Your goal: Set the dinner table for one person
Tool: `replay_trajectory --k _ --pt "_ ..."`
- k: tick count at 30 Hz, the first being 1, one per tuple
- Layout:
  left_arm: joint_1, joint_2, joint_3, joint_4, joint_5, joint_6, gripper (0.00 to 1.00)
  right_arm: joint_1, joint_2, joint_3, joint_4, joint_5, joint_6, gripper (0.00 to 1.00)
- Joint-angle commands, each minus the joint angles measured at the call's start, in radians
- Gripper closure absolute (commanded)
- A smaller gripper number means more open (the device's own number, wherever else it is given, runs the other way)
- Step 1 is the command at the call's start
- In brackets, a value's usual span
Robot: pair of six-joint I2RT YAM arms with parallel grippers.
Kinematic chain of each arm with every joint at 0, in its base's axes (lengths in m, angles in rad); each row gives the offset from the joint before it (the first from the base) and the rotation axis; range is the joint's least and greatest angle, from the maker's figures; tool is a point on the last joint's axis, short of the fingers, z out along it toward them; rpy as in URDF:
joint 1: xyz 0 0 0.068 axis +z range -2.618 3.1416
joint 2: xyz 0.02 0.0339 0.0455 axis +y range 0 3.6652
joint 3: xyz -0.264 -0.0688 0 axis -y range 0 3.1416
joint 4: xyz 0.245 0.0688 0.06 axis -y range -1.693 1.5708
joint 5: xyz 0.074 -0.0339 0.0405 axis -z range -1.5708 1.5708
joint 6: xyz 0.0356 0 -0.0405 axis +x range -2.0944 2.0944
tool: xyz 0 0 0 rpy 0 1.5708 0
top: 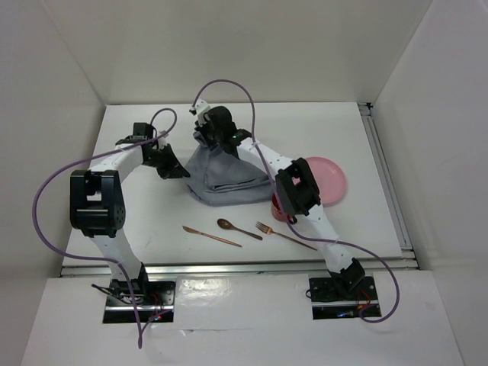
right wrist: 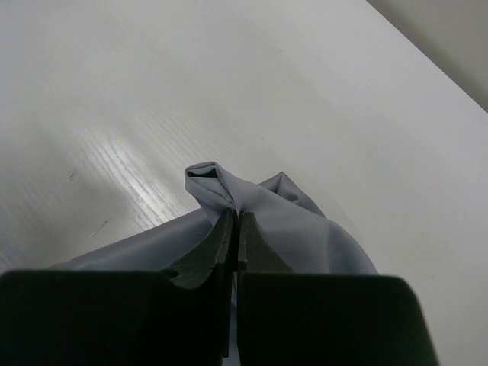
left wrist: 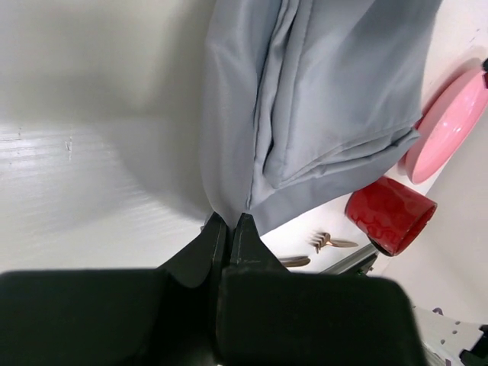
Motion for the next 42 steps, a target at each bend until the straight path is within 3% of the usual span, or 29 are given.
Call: replay_trajectory --k 1,9,21,28,32,42 --pt "0.013 -0.047 0.046 -0.020 0.044 0.022 1.00 -0.009 -0.011 0.046 0.039 0.007 0.023 1.00" --pt "0.060 -0.056 0.249 -0.152 0.030 0.043 1.00 -0.061 -0.226 0.029 0.049 0.020 0.116 1.00" --pt "0.105 -0.198 0.539 -0.287 0.012 0.086 1.00 -0.102 -0.764 -0.416 0.160 0.052 0.253 1.00" --pt "0.114 -0.358 0.583 -0.292 -0.042 0.079 1.00 -0.124 -1.039 -0.608 0.129 0.094 0.348 1.00" --pt "0.114 -0.413 0.613 -0.273 -0.066 0.054 1.00 -0.150 -1.128 -0.657 0.091 0.106 0.368 1.00" --pt "0.114 -0.217 0.785 -0.276 -0.007 0.077 1.00 -0.309 -1.139 -0.715 0.083 0.042 0.400 1.00"
